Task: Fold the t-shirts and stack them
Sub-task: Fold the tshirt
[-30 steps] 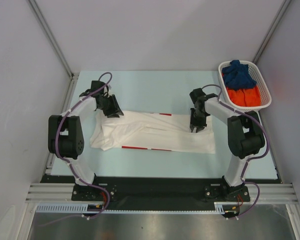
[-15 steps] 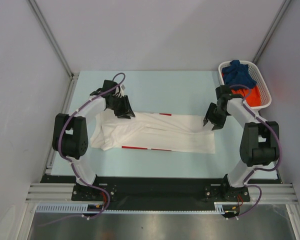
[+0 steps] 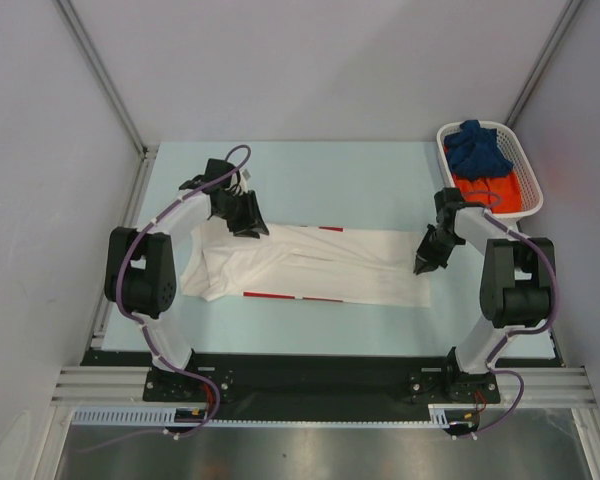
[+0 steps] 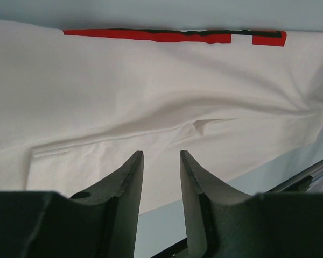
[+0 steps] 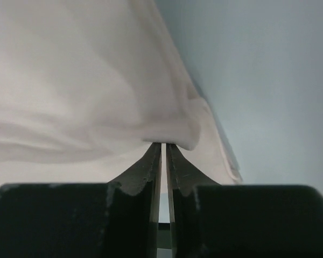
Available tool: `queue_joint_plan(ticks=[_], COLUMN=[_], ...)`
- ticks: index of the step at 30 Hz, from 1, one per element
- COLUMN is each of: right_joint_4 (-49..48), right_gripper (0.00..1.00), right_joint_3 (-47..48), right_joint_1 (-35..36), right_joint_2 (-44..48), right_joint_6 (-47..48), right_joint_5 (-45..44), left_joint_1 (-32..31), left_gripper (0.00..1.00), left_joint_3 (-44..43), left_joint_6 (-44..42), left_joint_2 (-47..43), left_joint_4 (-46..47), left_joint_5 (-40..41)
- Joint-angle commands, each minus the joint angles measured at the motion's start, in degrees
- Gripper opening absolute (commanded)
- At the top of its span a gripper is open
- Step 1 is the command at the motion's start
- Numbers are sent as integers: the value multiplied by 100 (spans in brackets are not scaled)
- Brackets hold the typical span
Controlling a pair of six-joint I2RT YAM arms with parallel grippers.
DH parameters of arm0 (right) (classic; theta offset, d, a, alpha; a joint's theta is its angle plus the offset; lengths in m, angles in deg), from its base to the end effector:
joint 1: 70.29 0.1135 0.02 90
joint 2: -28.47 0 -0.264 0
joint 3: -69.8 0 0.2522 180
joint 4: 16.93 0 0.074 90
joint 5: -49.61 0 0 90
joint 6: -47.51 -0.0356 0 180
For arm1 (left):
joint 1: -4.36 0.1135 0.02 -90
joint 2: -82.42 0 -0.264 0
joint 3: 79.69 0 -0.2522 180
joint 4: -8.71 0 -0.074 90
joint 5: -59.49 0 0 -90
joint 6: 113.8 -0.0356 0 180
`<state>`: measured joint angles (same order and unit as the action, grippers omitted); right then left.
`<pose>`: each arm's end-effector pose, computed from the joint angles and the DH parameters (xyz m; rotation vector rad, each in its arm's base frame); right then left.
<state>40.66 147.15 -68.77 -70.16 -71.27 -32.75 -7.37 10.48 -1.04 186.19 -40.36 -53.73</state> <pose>0.3155 0.0131 0.1758 0.6828 2.8980 0.2677 0.3653 -0.0902 0.2141 -0.1280 2.7211 -0.7275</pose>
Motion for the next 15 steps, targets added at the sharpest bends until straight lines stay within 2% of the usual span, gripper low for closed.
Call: queue_joint_plan(ticks=[1, 6, 10, 15], right_joint_4=[3, -33, -7, 318], right_gripper=[12, 18, 23, 25], right_joint_3=[-268, -356, -471, -85], right_joint_1=[-108, -108, -99, -249], right_joint_2=[292, 63, 283, 379], right_joint_6=[-93, -76, 29, 197], right_joint_5=[-298, -44, -96, -18], left_joint_1=[4, -84, -198, -383], left_gripper=[39, 39, 39, 38], left_joint_3=[-206, -206, -355, -654], left_joint_6=[-150, 61, 228, 360], left_joint_2=[-234, -6, 240, 662], left_joint_4=[-20, 173, 358, 401], left_joint_5=[-209, -612, -850, -1009])
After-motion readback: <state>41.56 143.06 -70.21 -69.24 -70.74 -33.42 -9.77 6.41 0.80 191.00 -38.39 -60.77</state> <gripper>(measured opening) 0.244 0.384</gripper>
